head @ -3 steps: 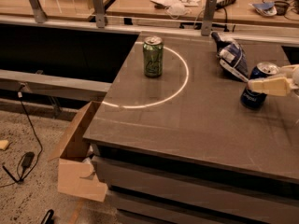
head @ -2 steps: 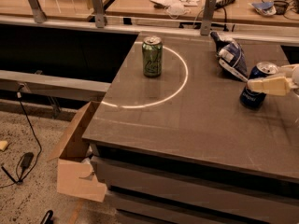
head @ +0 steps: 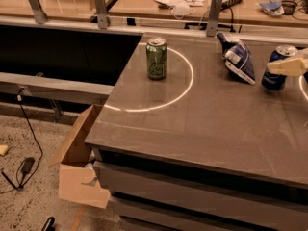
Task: Move pepsi can near blue chip bag
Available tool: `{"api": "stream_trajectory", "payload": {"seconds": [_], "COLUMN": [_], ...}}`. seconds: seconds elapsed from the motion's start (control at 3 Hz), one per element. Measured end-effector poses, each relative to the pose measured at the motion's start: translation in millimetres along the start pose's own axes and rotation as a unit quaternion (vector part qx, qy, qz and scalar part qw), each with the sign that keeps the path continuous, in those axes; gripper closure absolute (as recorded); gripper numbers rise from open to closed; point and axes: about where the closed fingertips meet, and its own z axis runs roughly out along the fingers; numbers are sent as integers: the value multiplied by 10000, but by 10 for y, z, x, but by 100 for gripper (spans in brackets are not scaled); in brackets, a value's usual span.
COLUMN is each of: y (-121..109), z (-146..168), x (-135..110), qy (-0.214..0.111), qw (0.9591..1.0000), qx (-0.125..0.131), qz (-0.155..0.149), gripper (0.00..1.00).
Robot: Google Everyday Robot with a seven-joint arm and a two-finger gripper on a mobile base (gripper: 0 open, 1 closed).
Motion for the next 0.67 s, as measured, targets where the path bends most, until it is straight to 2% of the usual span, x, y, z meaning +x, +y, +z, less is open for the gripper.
{"api": "stream_trajectory", "payload": {"seconds": [0.33, 0.67], "y": [-314, -393], "z": [104, 226], "x": [-109, -117], "qy": [63, 153], "qw": [9996, 9995], "qx": [255, 245], "qz": [-80, -101], "gripper": [100, 100]}}
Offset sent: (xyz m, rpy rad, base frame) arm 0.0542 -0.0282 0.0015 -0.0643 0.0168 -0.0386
